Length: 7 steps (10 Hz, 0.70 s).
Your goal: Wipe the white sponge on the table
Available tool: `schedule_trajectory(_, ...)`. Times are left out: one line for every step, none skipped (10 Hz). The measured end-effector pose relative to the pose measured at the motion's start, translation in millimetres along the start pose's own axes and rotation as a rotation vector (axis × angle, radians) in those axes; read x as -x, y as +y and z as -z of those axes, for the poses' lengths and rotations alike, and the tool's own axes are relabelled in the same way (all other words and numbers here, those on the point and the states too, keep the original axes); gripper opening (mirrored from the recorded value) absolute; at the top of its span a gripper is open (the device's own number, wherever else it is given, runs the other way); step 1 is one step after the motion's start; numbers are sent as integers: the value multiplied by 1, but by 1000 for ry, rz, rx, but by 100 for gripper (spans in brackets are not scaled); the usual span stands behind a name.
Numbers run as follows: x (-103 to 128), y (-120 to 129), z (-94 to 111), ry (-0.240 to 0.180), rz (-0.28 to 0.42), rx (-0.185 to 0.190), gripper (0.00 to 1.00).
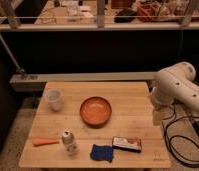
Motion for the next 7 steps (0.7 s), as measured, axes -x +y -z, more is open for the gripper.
schedule_trajectory(0,0,0,0,0,0,80)
schedule_trajectory(0,0,0,0,0,0,80)
schedule_trajectory(0,0,0,0,0,0,80)
schedule_trajectory(0,0,0,0,0,0,80)
schedule_trajectory(0,0,0,0,0,0,80)
schedule_trajectory(1,1,0,-1,3,1,80)
schedule_trajectory(7,4,0,-4,10,3,80)
